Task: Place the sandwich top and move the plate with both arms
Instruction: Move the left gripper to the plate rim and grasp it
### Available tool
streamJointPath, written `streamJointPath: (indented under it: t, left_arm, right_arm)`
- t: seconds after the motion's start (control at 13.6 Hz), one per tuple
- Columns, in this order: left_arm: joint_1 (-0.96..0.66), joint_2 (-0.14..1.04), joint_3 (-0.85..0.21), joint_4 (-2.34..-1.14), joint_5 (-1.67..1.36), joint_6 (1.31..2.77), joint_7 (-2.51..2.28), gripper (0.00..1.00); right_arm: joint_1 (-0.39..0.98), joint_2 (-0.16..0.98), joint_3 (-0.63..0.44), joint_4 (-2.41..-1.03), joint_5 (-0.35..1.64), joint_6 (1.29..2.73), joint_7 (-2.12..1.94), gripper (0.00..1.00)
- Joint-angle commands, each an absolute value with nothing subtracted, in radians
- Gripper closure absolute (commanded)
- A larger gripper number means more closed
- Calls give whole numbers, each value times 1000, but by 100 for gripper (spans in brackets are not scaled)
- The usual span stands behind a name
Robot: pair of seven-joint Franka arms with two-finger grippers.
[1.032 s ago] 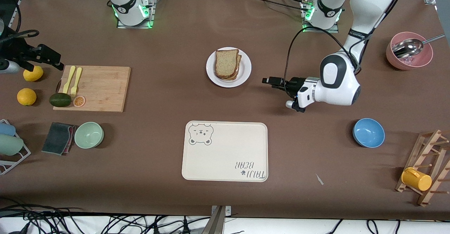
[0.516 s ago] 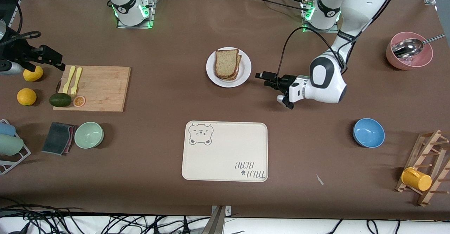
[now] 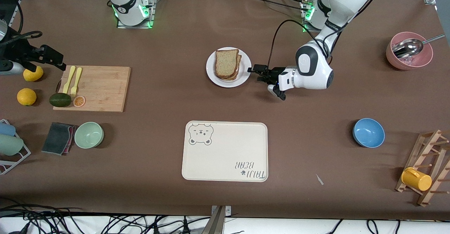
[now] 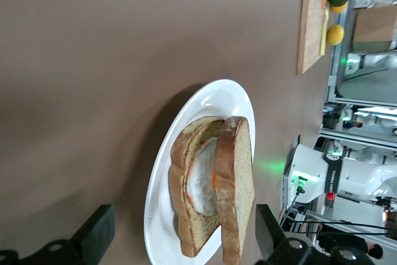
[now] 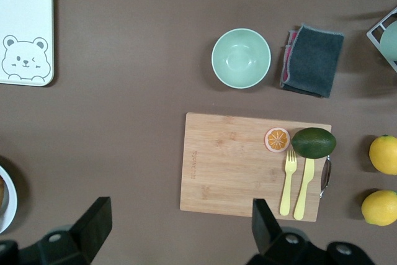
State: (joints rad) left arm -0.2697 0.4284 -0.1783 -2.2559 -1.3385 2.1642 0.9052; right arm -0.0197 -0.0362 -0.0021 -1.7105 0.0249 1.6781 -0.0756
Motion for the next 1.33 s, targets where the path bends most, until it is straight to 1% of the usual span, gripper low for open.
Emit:
streamJointPath:
  t: [0.0, 0.15, 0.44, 0.59, 0.74, 0.81, 0.88, 1.25]
  left_arm:
    - [-259, 385, -178, -2382, -1521, 2177, 1134, 0]
    - [-253, 393, -178, -2390, -1551, 2169, 1151, 0]
    - [-207, 394, -187, -2436, -1583, 2105, 1157, 1]
    - [-212, 402, -201, -2434, -1632, 2106, 1164, 6]
    - [-219, 416, -204, -2436, -1698, 2106, 1221, 6]
    - [-216, 437, -227, -2434, -1739, 2106, 1261, 7]
    - [-212, 457, -239, -2434, -1771, 2106, 1305, 11]
    - [-219, 462, -239, -2433, -1779, 2109, 1312, 13]
  right_arm:
    - [-17, -28, 0, -1684, 12, 1657, -64, 0]
    - [-17, -28, 0, -1684, 12, 1657, -64, 0]
    - [-17, -28, 0, -1683, 14, 1657, -64, 0]
    - [-17, -28, 2, -1684, 14, 1657, -64, 0]
    - [-17, -28, 2, -1684, 15, 1657, -64, 0]
    - [-17, -28, 0, -1684, 15, 1657, -64, 0]
    - [-17, -28, 0, -1684, 15, 1657, -64, 0]
    - [-17, -28, 0, -1684, 15, 1657, -63, 0]
